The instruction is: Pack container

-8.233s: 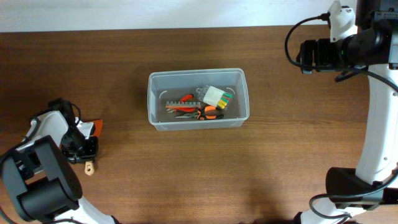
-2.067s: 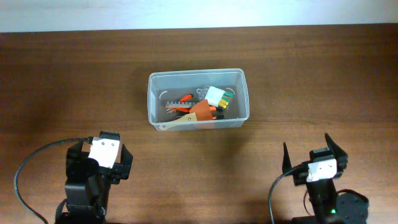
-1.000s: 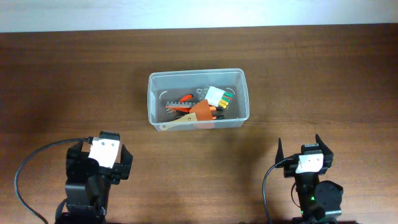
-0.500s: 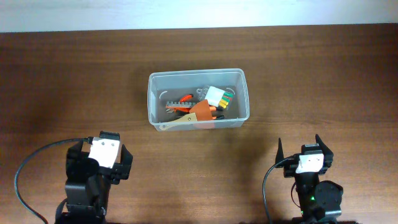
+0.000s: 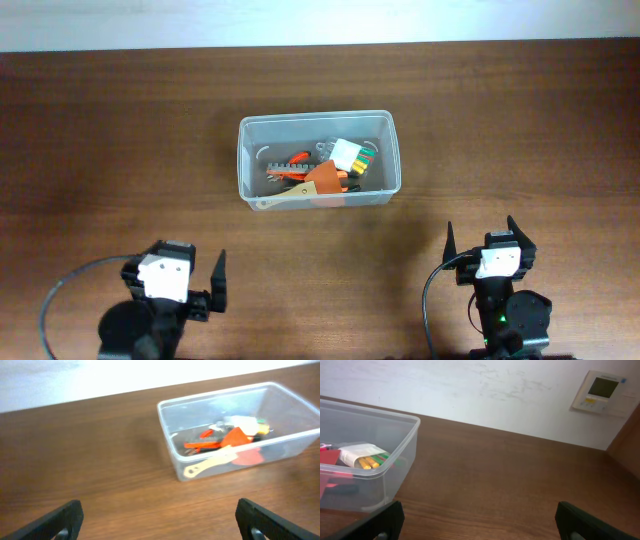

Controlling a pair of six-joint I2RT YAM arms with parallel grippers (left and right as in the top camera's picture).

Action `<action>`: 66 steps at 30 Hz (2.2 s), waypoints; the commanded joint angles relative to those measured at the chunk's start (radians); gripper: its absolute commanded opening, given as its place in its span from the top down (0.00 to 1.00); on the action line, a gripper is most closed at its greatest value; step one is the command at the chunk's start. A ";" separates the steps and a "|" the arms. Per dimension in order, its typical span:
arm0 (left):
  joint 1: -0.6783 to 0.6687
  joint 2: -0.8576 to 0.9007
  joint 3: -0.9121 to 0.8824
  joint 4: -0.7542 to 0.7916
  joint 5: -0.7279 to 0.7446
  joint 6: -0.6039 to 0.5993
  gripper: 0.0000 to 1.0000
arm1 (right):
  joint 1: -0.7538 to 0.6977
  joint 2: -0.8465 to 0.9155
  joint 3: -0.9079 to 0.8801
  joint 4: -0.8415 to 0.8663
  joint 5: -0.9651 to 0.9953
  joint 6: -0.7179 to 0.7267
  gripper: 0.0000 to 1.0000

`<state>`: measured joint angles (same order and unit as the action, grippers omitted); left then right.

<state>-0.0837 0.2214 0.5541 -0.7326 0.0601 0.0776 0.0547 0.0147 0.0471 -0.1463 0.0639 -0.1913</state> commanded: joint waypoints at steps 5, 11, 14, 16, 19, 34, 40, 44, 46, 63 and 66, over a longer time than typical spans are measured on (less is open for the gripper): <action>0.002 -0.140 -0.254 0.306 0.024 -0.085 0.01 | -0.003 -0.011 -0.009 0.001 0.019 0.006 0.01; 0.002 -0.154 -0.421 0.699 -0.084 -0.085 0.01 | -0.003 -0.011 -0.009 0.001 0.019 0.006 0.01; 0.002 -0.161 -0.495 0.790 -0.094 -0.085 0.01 | -0.003 -0.011 -0.009 0.001 0.019 0.006 0.01; 0.002 -0.174 -0.526 0.791 -0.084 -0.085 0.01 | -0.003 -0.011 -0.009 0.001 0.019 0.006 0.02; 0.002 -0.216 -0.546 0.715 -0.048 -0.084 0.01 | -0.003 -0.011 -0.009 0.001 0.019 0.006 0.01; 0.002 -0.216 -0.546 0.663 0.082 0.032 0.01 | -0.003 -0.011 -0.009 0.001 0.019 0.006 0.01; 0.002 -0.216 -0.545 0.664 0.082 0.018 0.01 | -0.003 -0.011 -0.009 0.001 0.019 0.006 0.01; 0.002 -0.216 -0.545 0.664 0.082 0.018 0.01 | -0.003 -0.011 -0.009 0.001 0.019 0.006 0.01; 0.002 -0.216 -0.545 0.664 0.082 0.018 0.01 | -0.003 -0.011 -0.009 0.001 0.019 0.006 0.01; 0.002 -0.216 -0.545 0.664 0.082 0.018 0.01 | -0.003 -0.011 -0.009 0.001 0.019 0.006 0.01; 0.002 -0.216 -0.545 0.664 0.082 0.018 0.01 | -0.003 -0.011 -0.009 0.001 0.019 0.006 0.01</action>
<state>-0.0837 0.0162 0.0120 -0.0650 0.1173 0.0891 0.0547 0.0139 0.0471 -0.1455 0.0639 -0.1905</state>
